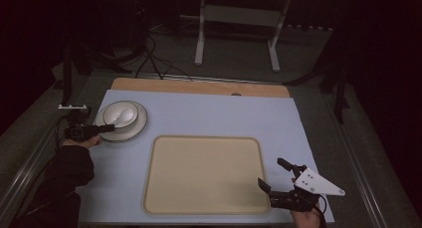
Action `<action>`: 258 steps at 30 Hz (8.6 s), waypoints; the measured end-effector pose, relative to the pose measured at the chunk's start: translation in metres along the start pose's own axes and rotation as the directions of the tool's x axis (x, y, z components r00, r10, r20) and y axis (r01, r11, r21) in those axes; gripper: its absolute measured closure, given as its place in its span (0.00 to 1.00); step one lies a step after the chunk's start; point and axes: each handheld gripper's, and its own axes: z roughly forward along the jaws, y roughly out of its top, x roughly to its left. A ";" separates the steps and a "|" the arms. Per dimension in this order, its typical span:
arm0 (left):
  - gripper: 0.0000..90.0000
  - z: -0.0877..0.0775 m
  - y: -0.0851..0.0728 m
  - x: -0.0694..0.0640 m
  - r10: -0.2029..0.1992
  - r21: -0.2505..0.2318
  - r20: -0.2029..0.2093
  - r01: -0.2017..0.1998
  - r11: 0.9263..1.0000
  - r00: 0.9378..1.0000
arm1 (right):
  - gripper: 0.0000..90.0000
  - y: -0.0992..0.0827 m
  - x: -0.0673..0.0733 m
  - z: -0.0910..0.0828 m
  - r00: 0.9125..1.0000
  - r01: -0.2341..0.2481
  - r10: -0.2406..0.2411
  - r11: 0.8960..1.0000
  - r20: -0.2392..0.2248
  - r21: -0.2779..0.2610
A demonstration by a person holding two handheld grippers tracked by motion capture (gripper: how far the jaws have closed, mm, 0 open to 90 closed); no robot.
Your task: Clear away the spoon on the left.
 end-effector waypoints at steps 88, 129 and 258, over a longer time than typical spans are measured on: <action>0.96 -0.031 -0.016 -0.160 0.159 -0.243 0.104 -0.130 0.961 0.982 | 0.14 0.001 -0.001 -0.001 1.000 0.004 -0.004 1.000 0.012 -0.015; 0.96 0.037 -0.096 -0.211 0.193 -0.204 0.029 -0.183 0.962 0.981 | 0.14 0.001 -0.002 -0.002 1.000 -0.016 0.016 1.000 -0.002 -0.026; 0.34 0.038 -0.101 -0.212 0.472 0.037 0.050 -0.474 0.880 0.880 | 0.14 -0.004 -0.007 -0.003 0.999 -0.051 0.051 0.999 0.014 -0.001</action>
